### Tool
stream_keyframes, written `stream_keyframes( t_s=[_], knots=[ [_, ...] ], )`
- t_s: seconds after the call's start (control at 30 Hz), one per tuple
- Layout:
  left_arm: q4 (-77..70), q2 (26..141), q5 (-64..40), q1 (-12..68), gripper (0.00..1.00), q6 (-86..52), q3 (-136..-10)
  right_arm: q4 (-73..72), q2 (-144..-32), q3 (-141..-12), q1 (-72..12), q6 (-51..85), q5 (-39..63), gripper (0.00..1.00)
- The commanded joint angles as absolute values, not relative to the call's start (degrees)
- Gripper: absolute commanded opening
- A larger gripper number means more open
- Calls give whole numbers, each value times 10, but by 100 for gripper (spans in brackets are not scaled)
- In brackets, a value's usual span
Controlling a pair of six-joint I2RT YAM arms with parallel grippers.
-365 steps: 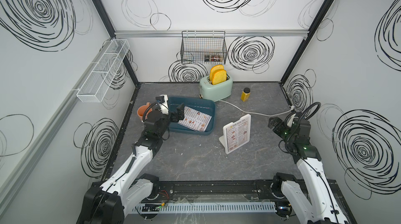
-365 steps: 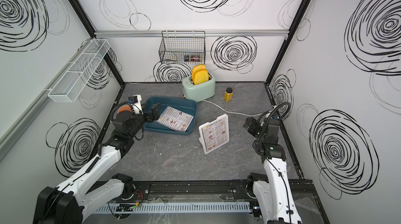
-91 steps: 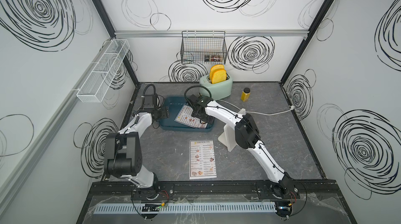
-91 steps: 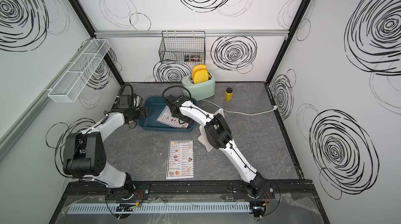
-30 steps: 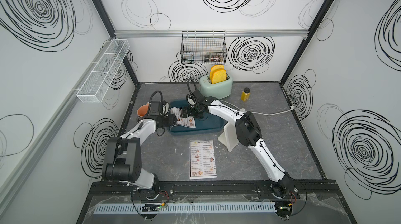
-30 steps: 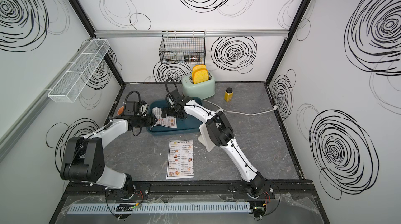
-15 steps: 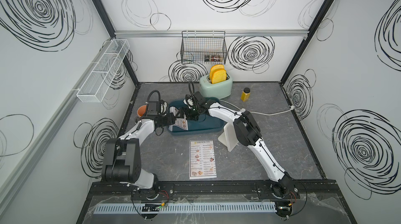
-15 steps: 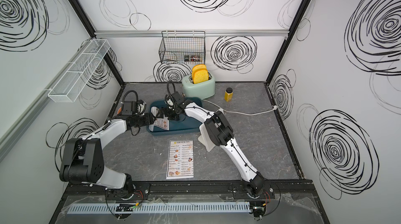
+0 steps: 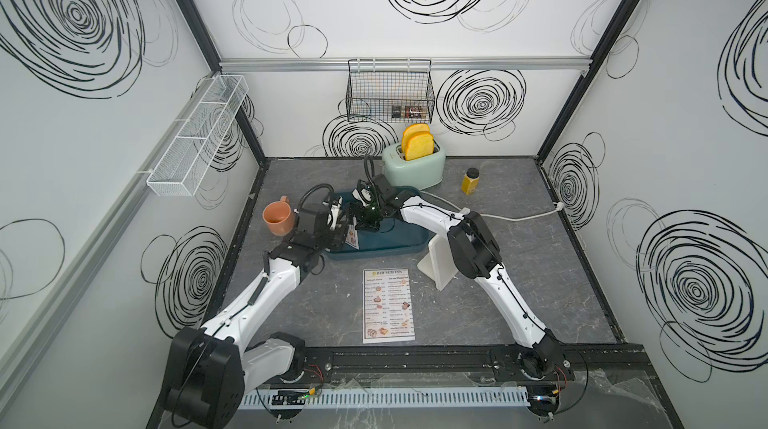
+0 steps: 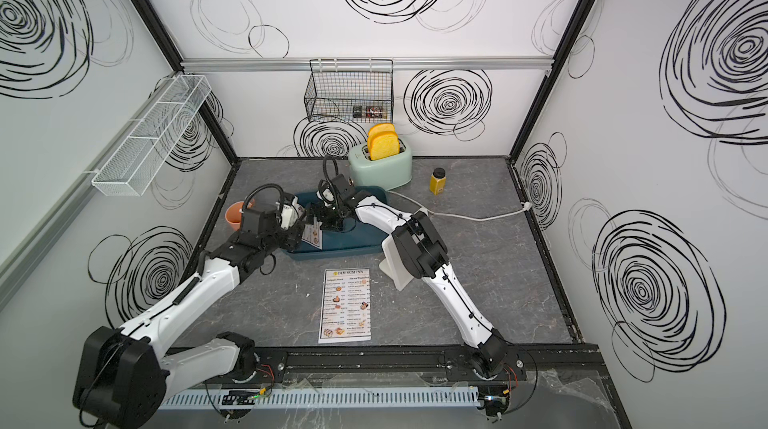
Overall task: Replace the menus in the menu holders
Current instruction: Adjust the storage box at the center of the board.
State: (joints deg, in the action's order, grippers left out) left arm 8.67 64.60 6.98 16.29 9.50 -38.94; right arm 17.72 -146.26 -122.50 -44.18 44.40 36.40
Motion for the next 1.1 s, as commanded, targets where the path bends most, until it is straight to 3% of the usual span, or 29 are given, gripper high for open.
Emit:
stream_keyframes(
  t_s=[0.0,0.2,0.43,0.77,1.07],
  knots=[
    [62,628,122,173,67,263,-342,209,-1478,-1208,-445,455,375,97],
    [26,621,122,174,60,351,-306,206,-1478,-1209,-444,457,377,97],
    [-48,662,152,174,60,376,-295,208,-1477,-1210,-444,457,377,97],
    [-4,720,148,173,58,416,-325,206,-1472,-1209,-442,460,374,97],
    [-30,755,179,174,45,444,-334,203,-1469,-1209,-440,463,382,97]
  ],
)
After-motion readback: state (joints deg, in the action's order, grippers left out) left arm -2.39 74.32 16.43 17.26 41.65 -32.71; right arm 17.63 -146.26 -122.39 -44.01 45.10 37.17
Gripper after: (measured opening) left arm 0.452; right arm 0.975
